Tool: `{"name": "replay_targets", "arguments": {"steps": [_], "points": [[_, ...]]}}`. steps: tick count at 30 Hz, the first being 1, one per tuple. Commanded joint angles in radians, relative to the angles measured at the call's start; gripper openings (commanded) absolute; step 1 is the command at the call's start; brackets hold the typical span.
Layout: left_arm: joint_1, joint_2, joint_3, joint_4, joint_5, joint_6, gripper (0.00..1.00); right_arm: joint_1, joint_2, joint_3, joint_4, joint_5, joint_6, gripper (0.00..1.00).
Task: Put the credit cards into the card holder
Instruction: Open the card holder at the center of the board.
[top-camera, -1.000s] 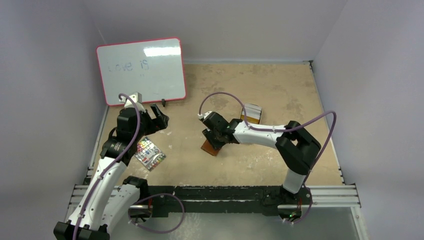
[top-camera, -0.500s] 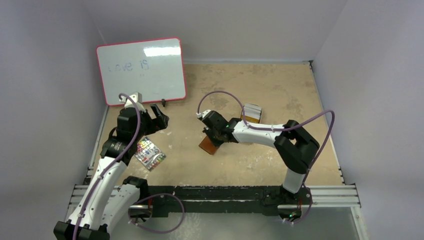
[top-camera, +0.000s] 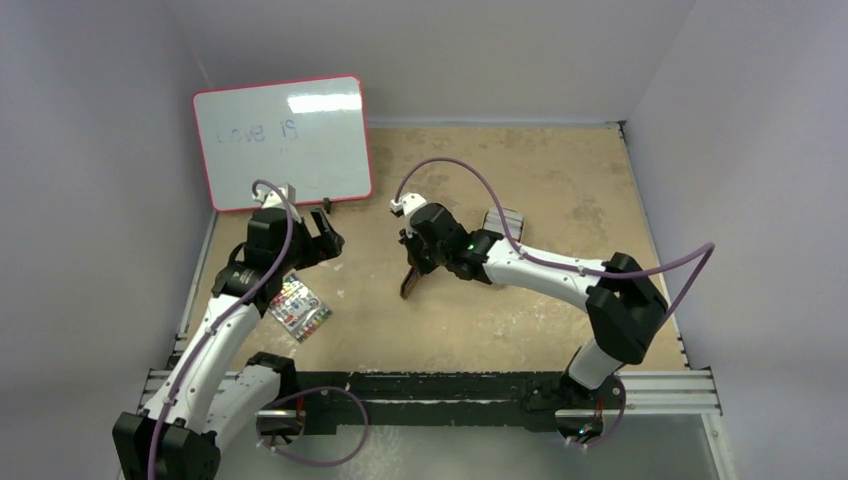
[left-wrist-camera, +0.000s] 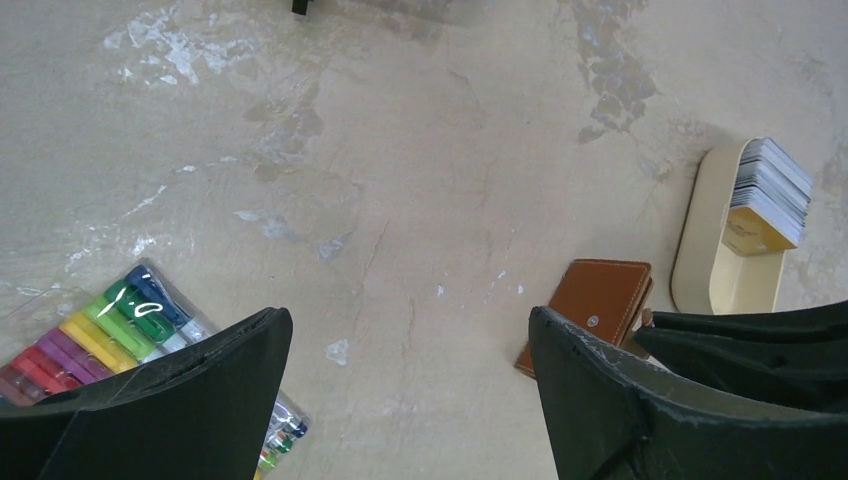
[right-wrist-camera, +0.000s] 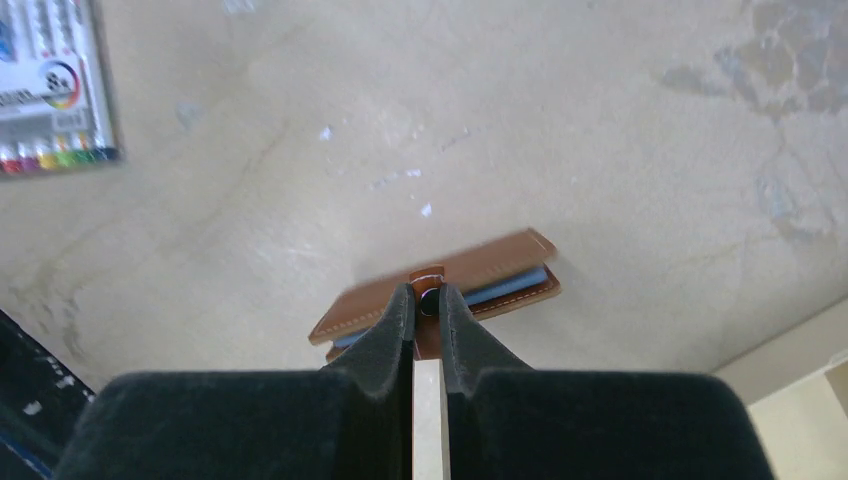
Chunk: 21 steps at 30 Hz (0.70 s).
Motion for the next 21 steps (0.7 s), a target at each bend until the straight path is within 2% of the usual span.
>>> {"name": "replay_targets", "arguments": {"steps": [1,3,9,15,19,21], "points": [[0.000,0.044,0.037,0.020,0.010,-0.028,0.87,0.004,-0.022,0.020,0.121,-0.042,0.021,0.06],[0.000,0.064,0.041,0.013,0.013,-0.049,0.87,0.002,-0.028,0.004,0.141,-0.086,0.043,0.07],[0.000,0.117,0.004,0.052,0.063,-0.118,0.80,0.000,-0.023,-0.023,0.145,-0.082,0.090,0.08],[-0.002,0.195,-0.028,0.128,0.231,-0.126,0.69,-0.013,-0.089,-0.134,0.170,-0.044,0.161,0.10],[-0.009,0.207,-0.039,0.162,0.252,-0.144,0.66,-0.019,-0.164,-0.238,0.205,-0.021,0.233,0.11],[-0.010,0.213,-0.052,0.191,0.267,-0.160,0.65,-0.025,-0.219,-0.309,0.287,-0.046,0.261,0.12]]}}
